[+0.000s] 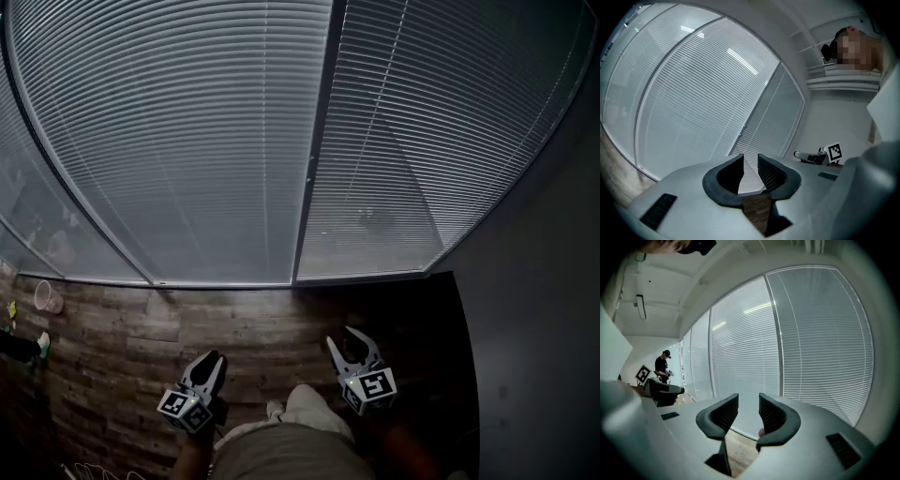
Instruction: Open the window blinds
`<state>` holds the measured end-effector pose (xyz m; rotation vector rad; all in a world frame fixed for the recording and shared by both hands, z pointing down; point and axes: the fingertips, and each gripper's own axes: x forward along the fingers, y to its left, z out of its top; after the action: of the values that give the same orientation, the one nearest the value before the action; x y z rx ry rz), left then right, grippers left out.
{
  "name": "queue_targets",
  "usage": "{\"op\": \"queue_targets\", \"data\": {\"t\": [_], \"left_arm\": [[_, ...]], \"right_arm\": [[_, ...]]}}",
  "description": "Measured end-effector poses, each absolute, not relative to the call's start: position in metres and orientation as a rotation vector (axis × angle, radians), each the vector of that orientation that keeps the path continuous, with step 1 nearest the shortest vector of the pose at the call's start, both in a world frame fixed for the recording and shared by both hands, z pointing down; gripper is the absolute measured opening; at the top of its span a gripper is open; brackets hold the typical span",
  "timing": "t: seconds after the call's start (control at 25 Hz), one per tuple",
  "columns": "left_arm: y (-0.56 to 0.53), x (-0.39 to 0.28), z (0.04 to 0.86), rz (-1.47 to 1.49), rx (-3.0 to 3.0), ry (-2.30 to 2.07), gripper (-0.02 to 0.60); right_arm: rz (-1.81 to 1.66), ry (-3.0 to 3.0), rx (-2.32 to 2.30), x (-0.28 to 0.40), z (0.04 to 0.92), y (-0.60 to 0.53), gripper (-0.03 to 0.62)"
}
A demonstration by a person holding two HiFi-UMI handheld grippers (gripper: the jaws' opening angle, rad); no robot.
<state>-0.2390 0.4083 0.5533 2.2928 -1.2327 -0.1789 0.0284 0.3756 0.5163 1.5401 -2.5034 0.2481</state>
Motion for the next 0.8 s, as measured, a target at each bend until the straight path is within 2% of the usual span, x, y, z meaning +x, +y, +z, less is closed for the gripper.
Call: {"op": "queue_targets", "data": {"t": [0.36, 0.8], "left_arm": [[0.383, -0.235, 0.560, -0.176, 2.244, -1.292, 0.106], [0.323, -0.185, 0.541, -0.160, 2.236, -1.343, 0.106]], "right_arm": [[0.241, -2.534, 1.482, 0.039, 0.521, 0.335, 0.143], [0.228, -2.548, 1.438, 0.069, 0.497, 0.267, 0.143]]}}
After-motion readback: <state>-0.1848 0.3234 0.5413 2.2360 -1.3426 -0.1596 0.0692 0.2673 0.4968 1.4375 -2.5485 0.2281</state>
